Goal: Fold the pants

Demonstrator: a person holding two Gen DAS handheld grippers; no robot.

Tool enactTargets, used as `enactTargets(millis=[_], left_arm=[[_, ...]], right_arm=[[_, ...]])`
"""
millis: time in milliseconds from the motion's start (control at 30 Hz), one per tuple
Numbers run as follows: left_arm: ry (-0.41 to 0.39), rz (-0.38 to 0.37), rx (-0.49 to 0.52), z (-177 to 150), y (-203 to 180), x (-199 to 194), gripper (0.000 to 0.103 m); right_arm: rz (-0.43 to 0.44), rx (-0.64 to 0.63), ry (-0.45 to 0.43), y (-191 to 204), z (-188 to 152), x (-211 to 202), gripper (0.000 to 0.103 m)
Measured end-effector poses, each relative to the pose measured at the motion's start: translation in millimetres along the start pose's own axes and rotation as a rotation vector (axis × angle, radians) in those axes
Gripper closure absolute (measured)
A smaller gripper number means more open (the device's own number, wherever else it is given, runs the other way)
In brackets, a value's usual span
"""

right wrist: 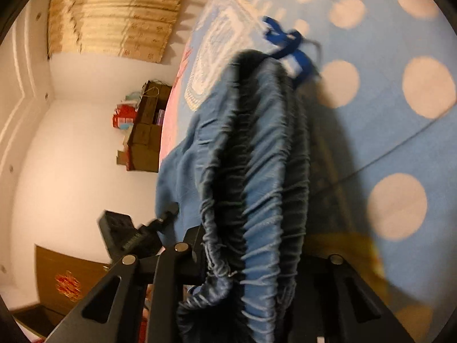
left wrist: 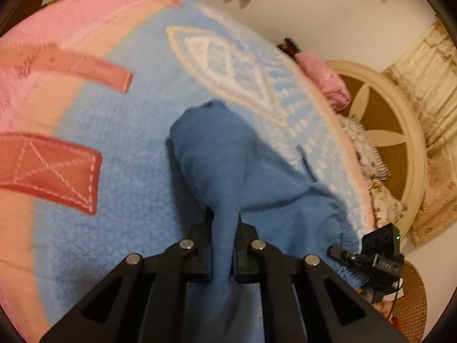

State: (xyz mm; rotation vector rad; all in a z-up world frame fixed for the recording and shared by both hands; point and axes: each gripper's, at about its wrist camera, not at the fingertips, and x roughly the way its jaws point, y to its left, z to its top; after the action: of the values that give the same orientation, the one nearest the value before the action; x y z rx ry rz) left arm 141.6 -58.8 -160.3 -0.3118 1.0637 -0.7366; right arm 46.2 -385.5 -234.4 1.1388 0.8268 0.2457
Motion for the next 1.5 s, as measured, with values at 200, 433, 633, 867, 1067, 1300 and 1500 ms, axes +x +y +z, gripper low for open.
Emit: enactTargets(millis=[200,433,633,867,1067,1300,1500], left_arm=[[-0.096,-0.003,0.07,29,-20,-45,0.097],[-0.078,0.087,0.1,44,-8,-44,0.093],[0.063,0.116,0.081,19,14,2,0.088],[0.106,0.148,0.086,7,3,39,0.078],[0.128,0.044,0.071,11,-9,45,0.027],[-0.029,0.105,0.072,18,-13,-7,0.026],[0.084,0.188,0.099,22,4,17,0.016]], right_arm=[[0.042,-0.114,-0.029,67,9,-8,0.078],[-0.051,-0.236,-0.011,104,31,8,0.078],[-0.029,-0.083,-0.046,46,29,-7,0.078],[0.0,-0.018,-0.064,11,10,-15,0.078],[0.018,0.007,-0.072,-6,6,-16,0.078],[0.013,0.008,-0.071,-13,-3,-20,0.077],[0.024,0.016,-0.074,-16,-1,-18,0.077]])
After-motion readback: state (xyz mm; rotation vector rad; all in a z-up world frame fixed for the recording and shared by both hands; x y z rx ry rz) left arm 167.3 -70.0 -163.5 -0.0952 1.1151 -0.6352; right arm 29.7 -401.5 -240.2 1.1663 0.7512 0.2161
